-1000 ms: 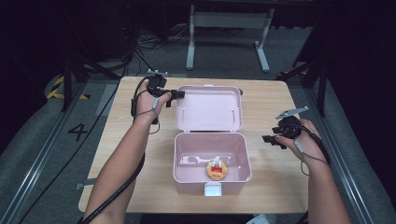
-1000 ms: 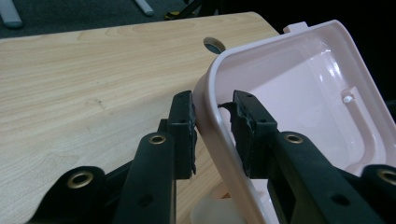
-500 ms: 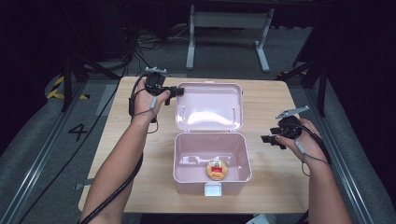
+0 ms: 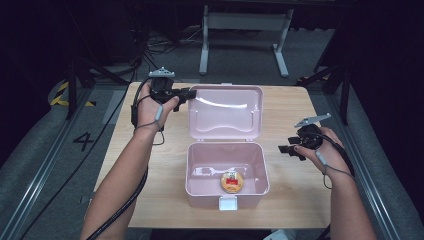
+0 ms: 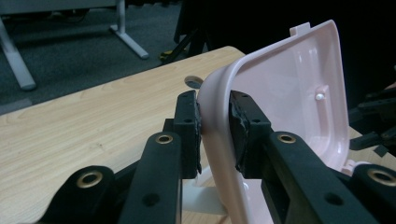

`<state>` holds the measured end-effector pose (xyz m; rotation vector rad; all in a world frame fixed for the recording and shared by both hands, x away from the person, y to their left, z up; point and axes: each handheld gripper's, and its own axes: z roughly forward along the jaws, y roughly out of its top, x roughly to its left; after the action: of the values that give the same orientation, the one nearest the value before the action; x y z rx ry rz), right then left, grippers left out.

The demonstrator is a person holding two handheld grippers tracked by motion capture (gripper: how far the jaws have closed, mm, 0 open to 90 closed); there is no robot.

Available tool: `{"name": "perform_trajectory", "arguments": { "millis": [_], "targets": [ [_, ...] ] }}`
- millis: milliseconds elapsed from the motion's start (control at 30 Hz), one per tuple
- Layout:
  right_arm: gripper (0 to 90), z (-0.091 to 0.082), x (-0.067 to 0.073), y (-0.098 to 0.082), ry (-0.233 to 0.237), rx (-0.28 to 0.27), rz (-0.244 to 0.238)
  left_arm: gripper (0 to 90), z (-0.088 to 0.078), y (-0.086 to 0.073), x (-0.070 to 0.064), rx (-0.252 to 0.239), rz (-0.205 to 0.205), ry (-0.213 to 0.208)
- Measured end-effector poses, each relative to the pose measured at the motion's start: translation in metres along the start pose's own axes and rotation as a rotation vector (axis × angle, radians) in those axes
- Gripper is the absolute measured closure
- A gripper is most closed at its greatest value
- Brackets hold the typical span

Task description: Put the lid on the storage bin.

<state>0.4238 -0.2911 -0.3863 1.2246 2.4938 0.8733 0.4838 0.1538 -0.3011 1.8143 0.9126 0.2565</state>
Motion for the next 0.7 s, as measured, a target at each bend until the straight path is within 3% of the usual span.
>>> {"name": "perform_trajectory", "arguments": {
  "millis": [133, 333, 700],
  "targets": [
    [42.9, -0.001, 0.001, 0.001, 0.003, 0.002, -0.002, 74.9, -0.010, 0.003, -0.008, -0.006, 0.038, -0.010],
    [43.1, -0.001, 0.002, 0.001, 0.011, 0.008, 0.005, 75.3, -0.020, 0.003, -0.014, -0.026, 0.049, -0.035],
    [44.7, -0.007, 0.003, 0.001, 0.026, -0.003, 0.017, 73.8, -0.038, 0.001, -0.031, -0.035, 0.127, -0.052]
  ]
}}
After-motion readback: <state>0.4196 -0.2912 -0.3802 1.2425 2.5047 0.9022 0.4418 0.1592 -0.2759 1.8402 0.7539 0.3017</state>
